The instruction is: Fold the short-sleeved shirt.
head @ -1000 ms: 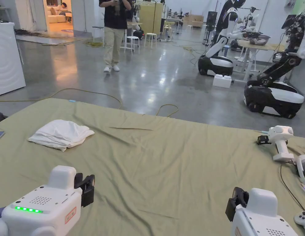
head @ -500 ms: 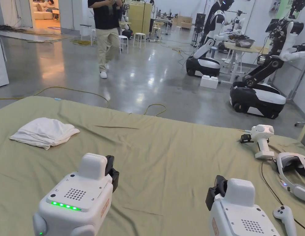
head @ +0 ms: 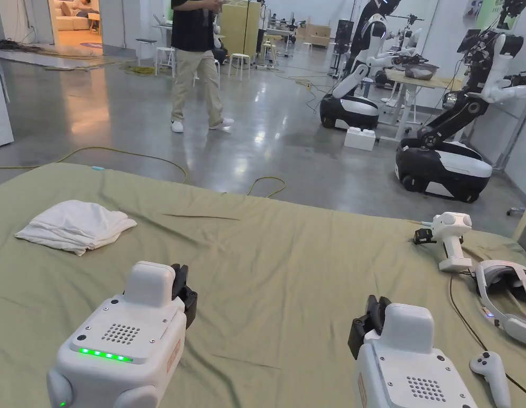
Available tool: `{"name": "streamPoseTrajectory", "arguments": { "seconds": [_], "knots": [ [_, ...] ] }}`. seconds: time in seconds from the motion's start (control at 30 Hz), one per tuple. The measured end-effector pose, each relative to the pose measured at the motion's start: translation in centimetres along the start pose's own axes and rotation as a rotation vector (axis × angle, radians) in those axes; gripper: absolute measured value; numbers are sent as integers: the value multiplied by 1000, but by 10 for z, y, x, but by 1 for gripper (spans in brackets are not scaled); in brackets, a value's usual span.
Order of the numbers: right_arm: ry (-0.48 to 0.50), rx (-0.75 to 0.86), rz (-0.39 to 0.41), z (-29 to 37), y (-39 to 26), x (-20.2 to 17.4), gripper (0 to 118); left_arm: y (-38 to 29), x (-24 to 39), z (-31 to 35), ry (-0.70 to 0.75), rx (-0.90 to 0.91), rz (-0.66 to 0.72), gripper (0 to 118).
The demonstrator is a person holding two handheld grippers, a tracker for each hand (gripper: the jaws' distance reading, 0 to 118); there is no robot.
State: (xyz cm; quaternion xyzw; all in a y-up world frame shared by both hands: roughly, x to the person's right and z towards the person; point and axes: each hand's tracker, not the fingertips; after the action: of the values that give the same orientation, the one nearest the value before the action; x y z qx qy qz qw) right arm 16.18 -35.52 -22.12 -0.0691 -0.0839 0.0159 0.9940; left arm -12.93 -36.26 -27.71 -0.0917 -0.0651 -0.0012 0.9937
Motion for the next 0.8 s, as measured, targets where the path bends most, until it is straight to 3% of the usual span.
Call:
{"name": "streamPoseTrajectory", "arguments": {
  "seconds": [0.07, 0.1, 0.17, 0.27, 0.3, 0.57, 0.73, 0.8],
  "knots": [
    [7, -3, -15, -1, 0, 2, 41, 0, -4, 0, -1, -1, 1, 25],
    [11, -7, -18, -1, 0, 2, 60, 0, -5, -1, -4, -1, 4, 40],
    [6, -17, -22, -3, 0, 3, 76, -1, -6, -3, 7, -8, 7, 67],
    [-35, -33, -21, -6, -2, 5, 110, -2, -8, -3, 16, -9, 20, 69],
    [-40, -42, -27, -8, -3, 7, 115, -2, -9, -3, 25, -10, 21, 71],
    [-26, -75, -118, -14, -7, 24, 115, -4, -16, -4, 88, -14, 53, 72],
    [-8, -59, -128, -12, -4, 29, 115, -7, -21, -3, 79, -16, 40, 72],
    [-3, -59, -110, -14, -2, 27, 115, -8, -21, -5, 96, -19, 31, 81]
  ]
}}
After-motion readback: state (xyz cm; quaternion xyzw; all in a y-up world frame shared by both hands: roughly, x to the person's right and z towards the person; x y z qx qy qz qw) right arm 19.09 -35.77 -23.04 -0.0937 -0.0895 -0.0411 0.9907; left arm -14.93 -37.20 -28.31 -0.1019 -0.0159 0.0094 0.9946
